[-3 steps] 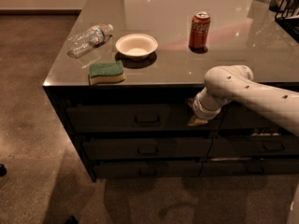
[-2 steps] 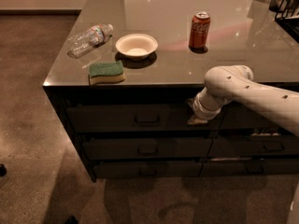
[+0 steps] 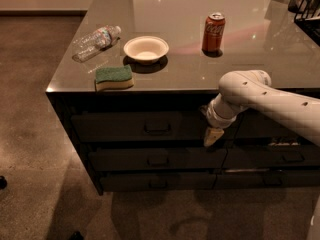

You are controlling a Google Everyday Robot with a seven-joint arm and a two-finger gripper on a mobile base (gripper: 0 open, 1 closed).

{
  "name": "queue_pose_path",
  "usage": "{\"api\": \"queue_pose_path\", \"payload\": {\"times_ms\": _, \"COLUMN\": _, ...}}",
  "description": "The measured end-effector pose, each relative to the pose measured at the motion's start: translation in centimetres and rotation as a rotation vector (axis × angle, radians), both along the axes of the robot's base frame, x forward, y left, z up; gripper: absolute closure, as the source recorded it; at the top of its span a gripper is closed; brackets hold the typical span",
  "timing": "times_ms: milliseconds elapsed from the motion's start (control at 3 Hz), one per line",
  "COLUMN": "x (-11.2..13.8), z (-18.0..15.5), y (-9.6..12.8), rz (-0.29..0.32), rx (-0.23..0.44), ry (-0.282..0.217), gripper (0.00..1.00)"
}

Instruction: Open top drawer

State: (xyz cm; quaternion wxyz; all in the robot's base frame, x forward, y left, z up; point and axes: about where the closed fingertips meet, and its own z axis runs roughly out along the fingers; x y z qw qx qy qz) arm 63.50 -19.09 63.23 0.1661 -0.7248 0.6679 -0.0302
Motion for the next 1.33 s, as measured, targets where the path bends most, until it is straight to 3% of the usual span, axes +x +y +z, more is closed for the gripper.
{"api": "queue_pose_path", "payload": {"times_ms": 333, "x": 0.0, "z": 0.0, "y": 0.0, "rz": 0.0, "rx": 0.0, "ry": 0.0, "gripper": 0.01}}
{"api": "queue_pose_path", "payload": {"times_ms": 667, "x": 0.0, "z": 0.0, "y": 0.0, "rz": 0.0, "rx": 0.0, "ry": 0.0, "gripper": 0.0}}
{"api": "queue_pose_path", "payload": {"times_ms": 1333, "x": 0.18, "z": 0.82, "y": 0.61, "rz": 0.011, "rx": -0.018, "ry": -0.083, "gripper": 0.0}}
